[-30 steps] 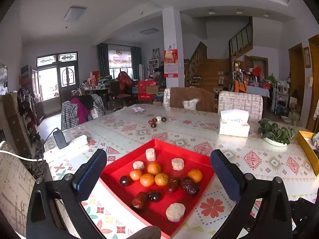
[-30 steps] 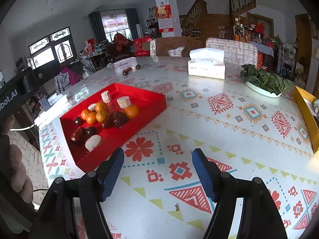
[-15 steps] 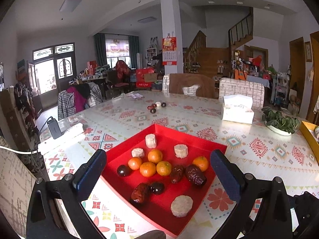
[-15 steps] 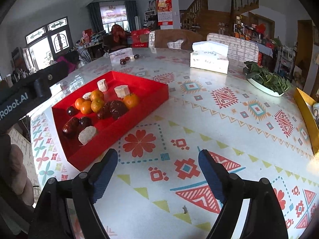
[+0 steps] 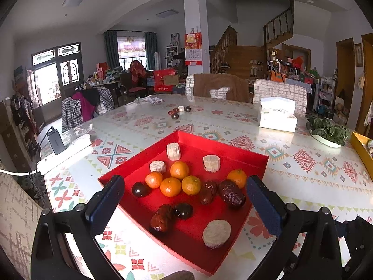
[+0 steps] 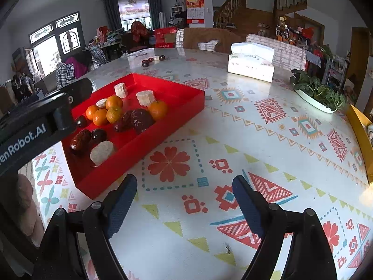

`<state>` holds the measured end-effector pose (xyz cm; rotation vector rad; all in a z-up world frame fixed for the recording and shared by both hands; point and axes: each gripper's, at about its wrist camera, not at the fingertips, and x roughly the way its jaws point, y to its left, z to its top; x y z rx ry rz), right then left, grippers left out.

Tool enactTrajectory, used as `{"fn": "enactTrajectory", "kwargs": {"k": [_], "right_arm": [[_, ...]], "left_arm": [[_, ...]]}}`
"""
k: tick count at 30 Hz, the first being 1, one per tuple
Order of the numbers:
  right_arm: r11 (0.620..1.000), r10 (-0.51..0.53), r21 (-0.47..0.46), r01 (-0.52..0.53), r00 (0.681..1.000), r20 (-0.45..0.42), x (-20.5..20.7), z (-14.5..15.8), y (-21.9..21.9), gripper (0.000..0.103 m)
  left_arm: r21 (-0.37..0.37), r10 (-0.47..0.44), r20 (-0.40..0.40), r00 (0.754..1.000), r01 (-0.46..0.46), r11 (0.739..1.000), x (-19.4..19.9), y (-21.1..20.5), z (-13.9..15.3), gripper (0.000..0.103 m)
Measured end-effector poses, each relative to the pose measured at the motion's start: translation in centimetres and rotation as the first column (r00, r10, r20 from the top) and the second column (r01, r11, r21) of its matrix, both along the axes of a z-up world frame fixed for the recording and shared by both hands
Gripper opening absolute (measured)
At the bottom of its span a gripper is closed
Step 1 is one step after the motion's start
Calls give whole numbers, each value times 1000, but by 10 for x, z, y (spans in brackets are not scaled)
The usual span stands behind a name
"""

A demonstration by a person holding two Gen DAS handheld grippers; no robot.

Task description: Organize fruits

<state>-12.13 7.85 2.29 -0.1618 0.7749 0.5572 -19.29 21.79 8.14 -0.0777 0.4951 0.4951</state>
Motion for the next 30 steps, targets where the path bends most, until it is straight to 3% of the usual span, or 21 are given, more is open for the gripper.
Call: {"fn": "enactTrajectory", "kwargs": {"k": [17, 20, 23, 27, 30], "right_arm": [[1000, -14, 15, 14, 998, -56, 11, -8, -2, 88], [999, -18, 34, 20, 997, -72, 12, -9, -7, 88], [1000, -15, 21, 16, 999, -52, 13, -3, -12, 88], [999, -42, -16, 43, 999, 30, 21, 17, -28, 89], [996, -81, -17, 82, 995, 62, 36, 25, -43, 90]], "left_arm": [[-60, -22, -38, 999, 19, 998, 6, 12, -8, 103], [-66, -25, -58, 998, 21, 998, 7, 27, -4, 103], [-86, 28, -72, 997, -34, 996, 3, 57, -1, 103], [-80, 153, -165, 974, -167, 983, -2, 97, -16, 103], [-61, 160, -258, 953, -181, 982, 3, 105, -32, 103]]}}
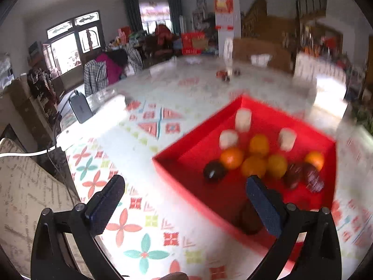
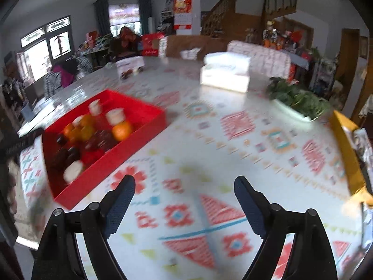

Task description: Organize fruits

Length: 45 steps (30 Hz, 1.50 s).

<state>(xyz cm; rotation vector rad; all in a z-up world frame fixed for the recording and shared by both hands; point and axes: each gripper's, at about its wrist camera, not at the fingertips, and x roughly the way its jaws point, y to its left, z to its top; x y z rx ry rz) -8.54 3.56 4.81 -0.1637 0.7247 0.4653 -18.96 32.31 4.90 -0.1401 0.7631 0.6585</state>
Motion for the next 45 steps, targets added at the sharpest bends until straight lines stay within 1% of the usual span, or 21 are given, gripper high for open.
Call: {"fn": "enactTrajectory", "kwargs": {"k": [1, 2, 4, 6, 9, 10, 11, 13, 15, 17, 20, 24, 25, 28, 32, 34, 38, 41, 45], "right_arm": [[1000, -13, 3, 13, 1000, 7, 4, 1, -4, 90], [1000, -25, 10, 25, 1000, 12, 8, 1, -8, 90], [998, -47, 38, 46, 999, 18, 12, 1, -18, 90], [996, -50, 69, 48, 999, 20, 13, -3, -24, 90], [996, -51, 68, 51, 999, 8, 15, -10, -25, 90], [996, -50, 68, 50, 999, 2, 16, -11, -25, 90], [996, -49, 72, 49, 999, -2, 17, -12, -26, 90], [995, -46, 87, 47, 999, -3, 17, -11, -28, 90], [994, -48, 97, 48, 999, -5, 17, -11, -29, 90], [994, -43, 103, 45, 999, -14, 18, -11, -29, 90], [994, -35, 101, 37, 999, -18, 17, -12, -28, 90], [996, -31, 82, 31, 1000, 0, 13, -12, -25, 90], [997, -28, 78, 28, 1000, 1, 13, -12, -24, 90], [998, -17, 66, 17, 1000, -3, 12, -15, -20, 90], [999, -9, 53, 9, 1000, 4, 10, -16, -17, 90], [999, -7, 49, 7, 1000, 1, 10, -17, -16, 90], [999, -3, 40, 4, 1000, -8, 10, -20, -14, 90], [1000, 0, 29, 0, 1000, -3, 8, -21, -11, 90], [1000, 2, 23, -2, 1000, 1, 8, -21, -10, 90]], "left_arm": [[19, -6, -30, 1000, 7, 1000, 3, -2, -3, 103], [62, -8, -72, 997, 12, 998, 10, -6, -7, 103], [137, -4, -120, 993, 21, 990, 20, -12, -11, 103], [225, -9, -182, 983, 51, 973, 34, -22, -16, 103], [304, -24, -238, 971, 98, 948, 50, -36, -23, 103], [301, -38, -235, 971, 109, 947, 52, -39, -20, 103], [276, -60, -213, 975, 119, 954, 52, -41, -15, 103], [245, -76, -144, 987, 110, 963, 50, -45, 1, 103], [231, -117, -94, 989, 136, 964, 50, -51, 12, 103], [203, -183, -83, 980, 197, 959, 56, -57, 16, 103], [135, -280, -81, 957, 289, 948, 64, -67, 16, 103], [98, -345, -80, 935, 352, 931, 64, -83, 10, 103], [98, -348, -80, 934, 354, 930, 64, -86, 8, 103], [114, -319, -71, 945, 325, 939, 64, -93, 5, 103], [145, -284, -39, 958, 286, 947, 56, -96, 9, 103], [150, -278, -26, 960, 279, 949, 50, -97, 12, 103], [133, -279, -2, 960, 277, 952, 43, -97, 16, 103], [128, -277, 0, 961, 275, 953, 44, -96, 15, 103], [140, -268, -6, 963, 266, 954, 41, -97, 12, 103]]}}
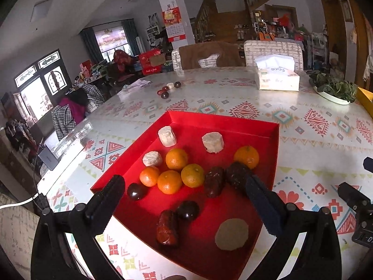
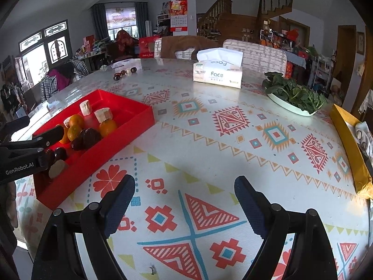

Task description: Organize fruits

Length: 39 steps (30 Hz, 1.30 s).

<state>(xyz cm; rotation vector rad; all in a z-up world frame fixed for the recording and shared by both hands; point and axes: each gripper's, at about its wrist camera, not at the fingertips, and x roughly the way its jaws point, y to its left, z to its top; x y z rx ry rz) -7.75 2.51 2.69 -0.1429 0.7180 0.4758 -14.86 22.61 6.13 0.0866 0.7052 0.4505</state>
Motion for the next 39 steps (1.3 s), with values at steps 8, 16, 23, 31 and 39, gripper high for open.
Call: {"fn": "enactTrajectory", "kwargs": {"k": [8, 16, 23, 31, 39], "right_arm": [[1000, -2, 0, 2, 1000, -9, 0, -1, 1, 90], [1000, 5, -6, -5, 1000, -5, 0, -2, 1, 91], [998, 60, -28, -59, 998, 27, -10, 5, 15, 91], [974, 222, -56, -220, 974, 49, -33, 29, 78, 91], [961, 271, -58, -270, 963, 6, -46, 18, 114, 91]], "left_arm": [[-6, 0, -7, 1000, 0, 1000, -1, 0, -2, 103], [31, 43, 99, 994, -46, 998, -12, 4, 3, 103], [-62, 77, 174, 982, -67, 996, -29, 34, 19, 103], [-99, 150, 203, 968, -132, 986, -48, 61, 29, 103], [-116, 157, 192, 969, -137, 984, -56, 72, 23, 103]]}}
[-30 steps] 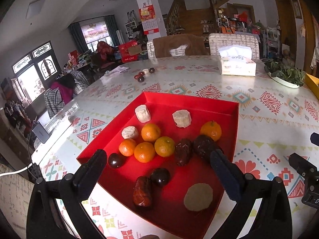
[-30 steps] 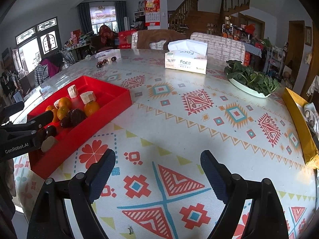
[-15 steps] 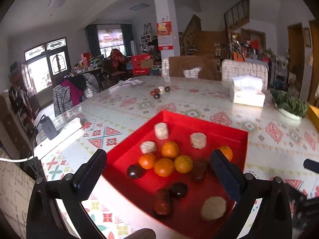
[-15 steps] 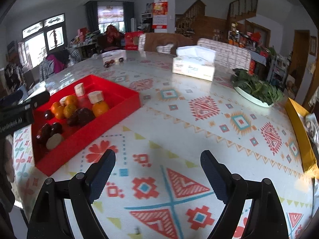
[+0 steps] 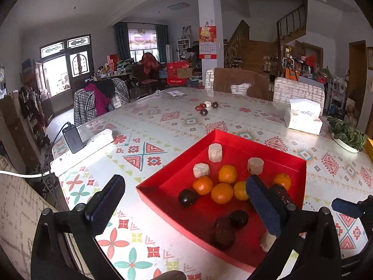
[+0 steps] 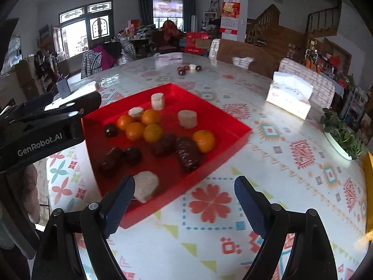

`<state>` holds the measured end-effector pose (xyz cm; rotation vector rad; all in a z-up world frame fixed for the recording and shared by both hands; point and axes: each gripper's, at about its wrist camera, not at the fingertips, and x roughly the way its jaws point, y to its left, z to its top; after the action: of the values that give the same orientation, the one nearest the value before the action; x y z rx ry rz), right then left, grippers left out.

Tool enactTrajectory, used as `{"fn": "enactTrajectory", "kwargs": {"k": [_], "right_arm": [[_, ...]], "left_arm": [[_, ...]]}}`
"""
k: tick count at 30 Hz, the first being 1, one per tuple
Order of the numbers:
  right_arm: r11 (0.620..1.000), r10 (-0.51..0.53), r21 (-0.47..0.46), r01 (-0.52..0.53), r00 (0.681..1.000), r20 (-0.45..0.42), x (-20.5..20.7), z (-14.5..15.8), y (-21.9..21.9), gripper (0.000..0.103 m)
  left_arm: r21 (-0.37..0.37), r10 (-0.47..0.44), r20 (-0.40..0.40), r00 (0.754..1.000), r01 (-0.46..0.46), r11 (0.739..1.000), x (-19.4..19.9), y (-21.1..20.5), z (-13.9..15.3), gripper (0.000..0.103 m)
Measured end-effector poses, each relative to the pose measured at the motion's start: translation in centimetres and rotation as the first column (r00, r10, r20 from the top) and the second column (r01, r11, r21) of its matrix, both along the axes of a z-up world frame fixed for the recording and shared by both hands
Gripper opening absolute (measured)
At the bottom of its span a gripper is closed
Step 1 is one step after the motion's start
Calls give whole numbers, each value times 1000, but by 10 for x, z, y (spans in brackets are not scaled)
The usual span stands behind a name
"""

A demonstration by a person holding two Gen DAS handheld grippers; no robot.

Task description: Organize fruits

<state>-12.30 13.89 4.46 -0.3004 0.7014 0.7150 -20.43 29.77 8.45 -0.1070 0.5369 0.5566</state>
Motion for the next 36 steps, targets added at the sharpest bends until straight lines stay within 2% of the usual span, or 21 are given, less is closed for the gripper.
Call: {"fn": "enactTrajectory", "kwargs": {"k": [8, 24, 36], "right_arm": [[999, -6, -42, 6, 1000, 5, -5, -10, 9, 91], [998, -10, -55, 10, 1000, -1, -4, -13, 15, 91], [999, -14, -53, 13, 1000, -8, -2, -15, 16, 91]], "left_arm": [[-38, -18, -15, 1000, 18, 999, 1, 5, -10, 103], [-79, -41, -52, 998, 37, 996, 9, 6, -23, 103], [-93, -47, -51, 998, 42, 995, 12, 7, -27, 103]]}}
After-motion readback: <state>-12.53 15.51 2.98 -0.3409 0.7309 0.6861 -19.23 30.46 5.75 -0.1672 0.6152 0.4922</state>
